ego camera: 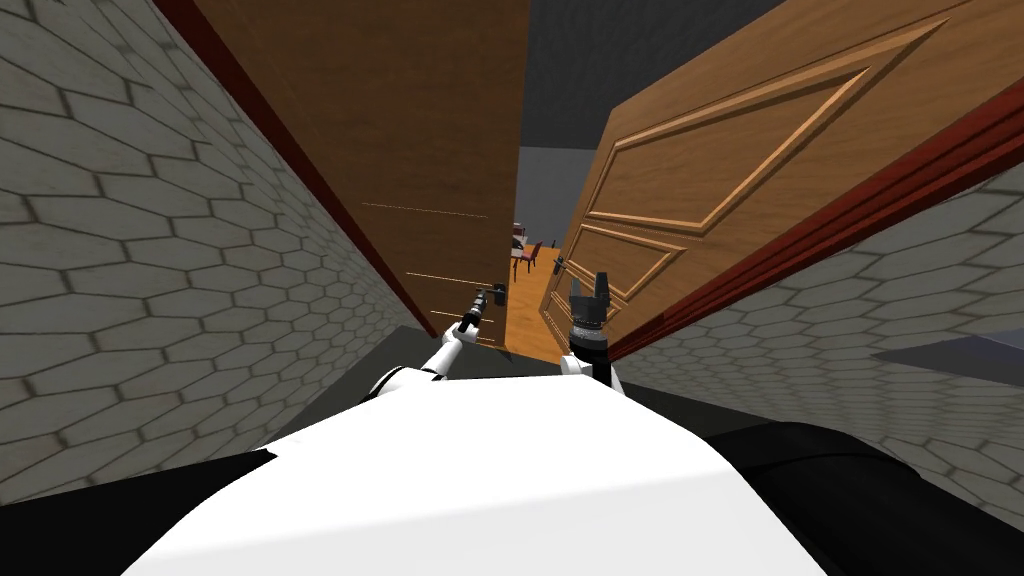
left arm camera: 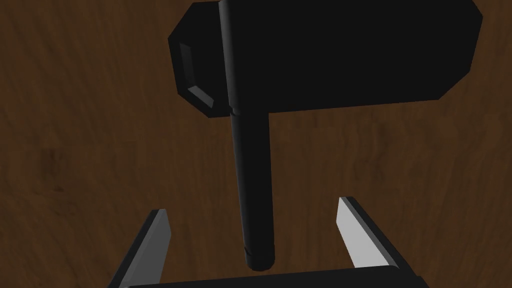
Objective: Push the door open
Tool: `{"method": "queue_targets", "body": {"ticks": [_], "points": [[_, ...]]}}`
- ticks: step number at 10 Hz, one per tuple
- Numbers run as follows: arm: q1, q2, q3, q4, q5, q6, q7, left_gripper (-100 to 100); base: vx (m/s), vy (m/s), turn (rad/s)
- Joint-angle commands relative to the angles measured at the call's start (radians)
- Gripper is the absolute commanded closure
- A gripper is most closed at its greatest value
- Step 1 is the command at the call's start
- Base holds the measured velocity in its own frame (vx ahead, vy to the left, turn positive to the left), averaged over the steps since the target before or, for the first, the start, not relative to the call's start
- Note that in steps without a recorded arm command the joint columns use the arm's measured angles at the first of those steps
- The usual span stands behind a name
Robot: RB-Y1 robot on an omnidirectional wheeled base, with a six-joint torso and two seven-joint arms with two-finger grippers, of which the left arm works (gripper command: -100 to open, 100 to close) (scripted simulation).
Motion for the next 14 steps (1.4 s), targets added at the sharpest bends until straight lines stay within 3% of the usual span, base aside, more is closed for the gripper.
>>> {"method": "queue_targets", "body": {"ticks": [1, 3, 4, 5, 10, 11, 14], "points": [[-0.001, -0.007, 0.003, 0.001, 0.001, 0.001, -0.001, -100, 0.166, -0.053, -0.017], [-0.002, -0.024, 0.007, 0.003, 0.002, 0.001, -0.002, -100, 0.171, -0.043, -0.016], [0.0, -0.019, 0.005, -0.002, 0.002, 0.003, -0.002, -100, 0.078, -0.013, -0.002], [0.0, -0.019, 0.005, -0.002, 0.002, 0.003, -0.002, 100, -0.012, 0.0, 0.004], [0.0, -0.019, 0.005, -0.002, 0.002, 0.003, -0.002, 100, -0.014, 0.003, -0.002], [0.001, -0.005, 0.019, 0.001, 0.006, 0.004, -0.008, 100, 0.087, -0.065, 0.033], [0.001, 0.013, 0.044, 0.002, 0.012, 0.004, -0.019, 100, 0.157, -0.109, 0.054]]}}
